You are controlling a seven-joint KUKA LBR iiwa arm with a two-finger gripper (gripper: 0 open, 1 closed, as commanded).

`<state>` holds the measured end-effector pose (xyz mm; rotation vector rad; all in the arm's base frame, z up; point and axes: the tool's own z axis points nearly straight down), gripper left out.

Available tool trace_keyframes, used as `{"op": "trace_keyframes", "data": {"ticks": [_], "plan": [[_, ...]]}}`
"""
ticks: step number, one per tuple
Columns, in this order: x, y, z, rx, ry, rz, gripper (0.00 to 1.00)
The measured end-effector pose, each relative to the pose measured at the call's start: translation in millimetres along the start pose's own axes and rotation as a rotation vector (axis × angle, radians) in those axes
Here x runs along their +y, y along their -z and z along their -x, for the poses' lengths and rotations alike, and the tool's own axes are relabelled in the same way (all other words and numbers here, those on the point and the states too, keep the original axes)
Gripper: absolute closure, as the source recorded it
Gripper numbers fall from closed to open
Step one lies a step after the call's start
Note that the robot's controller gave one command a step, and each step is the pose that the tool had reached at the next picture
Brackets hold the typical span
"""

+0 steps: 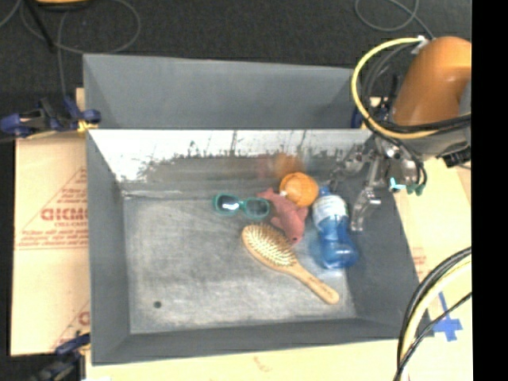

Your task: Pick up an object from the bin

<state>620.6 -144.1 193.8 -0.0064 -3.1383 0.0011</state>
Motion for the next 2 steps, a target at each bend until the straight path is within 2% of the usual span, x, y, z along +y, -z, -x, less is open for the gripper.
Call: {"op": "trace_keyframes", "data": {"ticks": [1, 2], "plan": [[0, 5, 1.7, -0.008, 0.003, -0.002, 0.00], [2, -36, 13.5, -0.014, 0.073, -0.003, 0.00]]}}
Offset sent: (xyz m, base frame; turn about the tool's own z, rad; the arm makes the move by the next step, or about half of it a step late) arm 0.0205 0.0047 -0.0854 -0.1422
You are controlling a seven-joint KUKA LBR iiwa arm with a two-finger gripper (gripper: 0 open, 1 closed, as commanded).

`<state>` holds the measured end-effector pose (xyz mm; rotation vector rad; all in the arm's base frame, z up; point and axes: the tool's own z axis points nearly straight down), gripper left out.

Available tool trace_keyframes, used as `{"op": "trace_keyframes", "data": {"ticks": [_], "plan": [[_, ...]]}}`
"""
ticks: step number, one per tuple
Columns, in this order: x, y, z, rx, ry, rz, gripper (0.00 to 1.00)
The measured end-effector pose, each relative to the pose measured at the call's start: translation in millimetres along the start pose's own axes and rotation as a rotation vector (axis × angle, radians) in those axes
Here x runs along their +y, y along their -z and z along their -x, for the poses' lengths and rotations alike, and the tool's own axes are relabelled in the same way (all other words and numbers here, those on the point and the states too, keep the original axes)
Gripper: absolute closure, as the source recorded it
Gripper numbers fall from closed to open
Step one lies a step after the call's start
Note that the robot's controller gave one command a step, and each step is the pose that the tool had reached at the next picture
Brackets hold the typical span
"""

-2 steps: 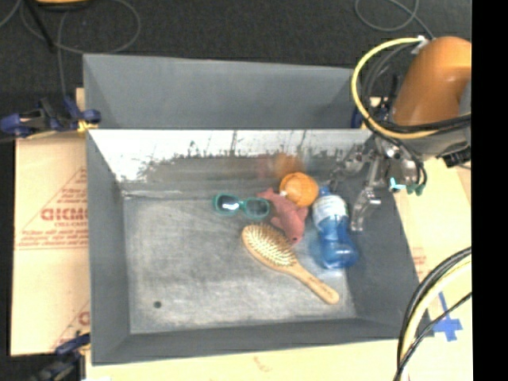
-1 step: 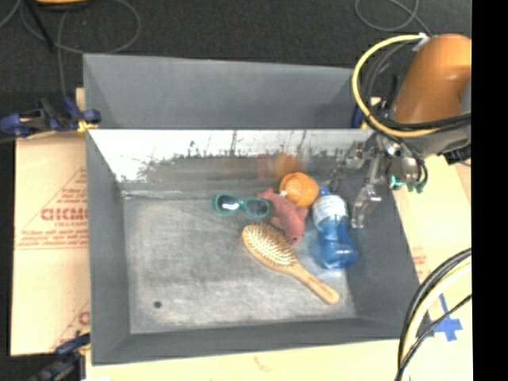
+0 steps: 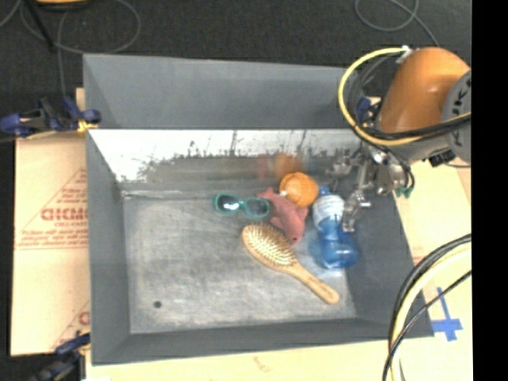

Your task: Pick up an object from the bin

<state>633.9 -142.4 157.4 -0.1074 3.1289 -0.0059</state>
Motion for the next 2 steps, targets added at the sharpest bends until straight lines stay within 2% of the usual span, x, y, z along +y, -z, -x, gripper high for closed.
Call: {"op": "trace_keyframes", "data": {"ticks": [1, 2], "plan": [[2.3, -29.9, -23.6, -0.023, 0.014, -0.001, 0.00], [1.9, -25.3, -18.9, -0.017, 0.018, -0.001, 0.00]]}}
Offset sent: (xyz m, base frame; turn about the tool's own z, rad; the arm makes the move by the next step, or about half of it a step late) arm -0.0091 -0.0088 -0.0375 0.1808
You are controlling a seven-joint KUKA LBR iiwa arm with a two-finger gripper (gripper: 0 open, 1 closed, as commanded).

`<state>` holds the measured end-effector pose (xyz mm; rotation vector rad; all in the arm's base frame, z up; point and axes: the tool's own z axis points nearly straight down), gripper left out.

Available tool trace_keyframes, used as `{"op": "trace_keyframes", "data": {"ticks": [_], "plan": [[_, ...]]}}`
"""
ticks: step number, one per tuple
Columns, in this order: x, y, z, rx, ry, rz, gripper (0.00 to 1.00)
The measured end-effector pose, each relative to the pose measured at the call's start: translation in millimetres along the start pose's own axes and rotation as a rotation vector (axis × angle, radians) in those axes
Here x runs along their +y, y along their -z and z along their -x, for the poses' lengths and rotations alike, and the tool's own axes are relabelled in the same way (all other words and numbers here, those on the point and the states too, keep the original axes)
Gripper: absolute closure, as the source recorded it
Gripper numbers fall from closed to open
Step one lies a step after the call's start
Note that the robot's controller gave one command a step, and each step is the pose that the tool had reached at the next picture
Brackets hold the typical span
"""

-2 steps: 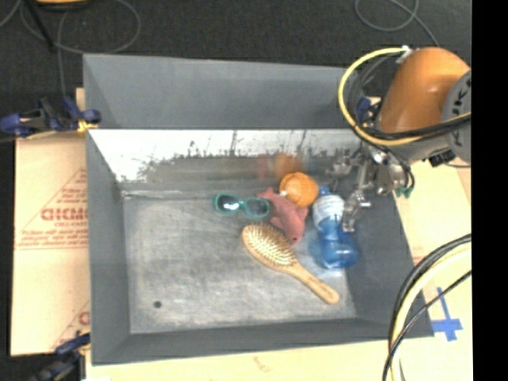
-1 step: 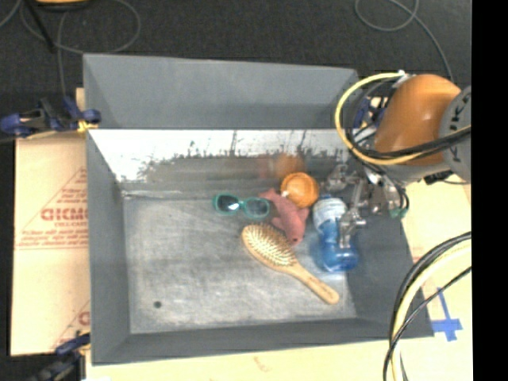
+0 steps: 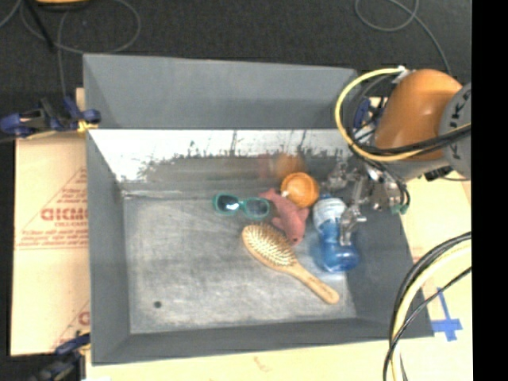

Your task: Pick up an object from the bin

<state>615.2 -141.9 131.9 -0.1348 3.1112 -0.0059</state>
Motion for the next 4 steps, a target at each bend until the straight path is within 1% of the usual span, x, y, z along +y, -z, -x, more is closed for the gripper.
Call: {"op": "trace_keyframes", "data": {"ticks": [1, 2, 3, 4], "plan": [[-14, -33, 17.9, -0.007, 0.301, -0.009, 1.00], [-14, -33, 17.9, -0.007, 0.301, -0.009, 1.00], [-11, -31, 11.7, -0.005, 0.302, -0.007, 1.00], [-5, -31, -1.0, -0.024, 0.360, -0.017, 1.00]]}}
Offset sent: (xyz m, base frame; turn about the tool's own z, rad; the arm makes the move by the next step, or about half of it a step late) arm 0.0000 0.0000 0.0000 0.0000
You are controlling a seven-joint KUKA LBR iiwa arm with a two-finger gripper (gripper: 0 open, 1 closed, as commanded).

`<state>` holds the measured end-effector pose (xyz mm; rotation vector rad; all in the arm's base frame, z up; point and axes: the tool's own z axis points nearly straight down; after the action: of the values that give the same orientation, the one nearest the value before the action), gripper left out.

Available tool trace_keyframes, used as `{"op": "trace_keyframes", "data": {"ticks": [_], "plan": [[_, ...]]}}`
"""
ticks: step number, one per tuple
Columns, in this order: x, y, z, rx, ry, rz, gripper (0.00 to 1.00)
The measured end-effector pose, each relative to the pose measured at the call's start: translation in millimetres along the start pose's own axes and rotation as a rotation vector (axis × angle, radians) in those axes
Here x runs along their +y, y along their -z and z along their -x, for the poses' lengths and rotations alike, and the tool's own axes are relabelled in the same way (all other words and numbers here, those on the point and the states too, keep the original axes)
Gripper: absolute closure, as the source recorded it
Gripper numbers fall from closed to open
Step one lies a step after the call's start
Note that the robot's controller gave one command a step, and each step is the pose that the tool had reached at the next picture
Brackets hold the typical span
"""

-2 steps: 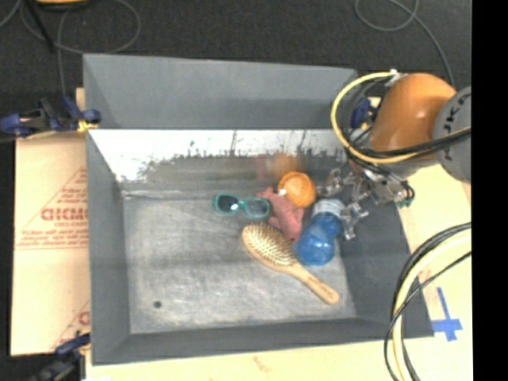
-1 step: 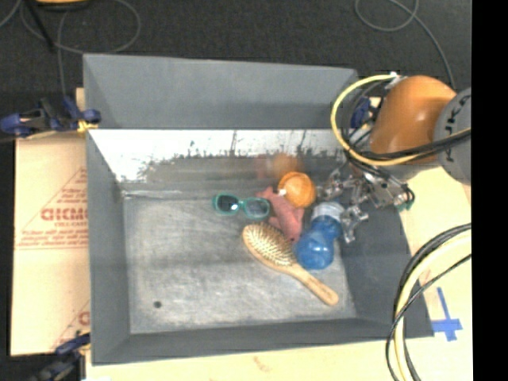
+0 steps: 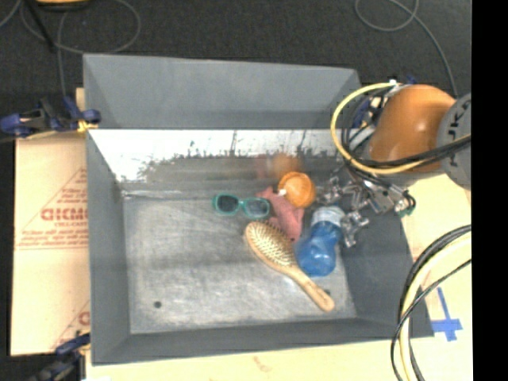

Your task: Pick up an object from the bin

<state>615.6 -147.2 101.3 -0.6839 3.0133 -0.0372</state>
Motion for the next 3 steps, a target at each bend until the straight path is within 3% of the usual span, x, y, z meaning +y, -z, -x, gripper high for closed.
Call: {"op": "trace_keyframes", "data": {"ticks": [1, 3], "plan": [[3.5, 0.1, -6.1, 0.014, 0.030, 0.011, 1.00], [6.3, 0.3, -5.9, 0.016, 0.005, 0.007, 1.00]]}}
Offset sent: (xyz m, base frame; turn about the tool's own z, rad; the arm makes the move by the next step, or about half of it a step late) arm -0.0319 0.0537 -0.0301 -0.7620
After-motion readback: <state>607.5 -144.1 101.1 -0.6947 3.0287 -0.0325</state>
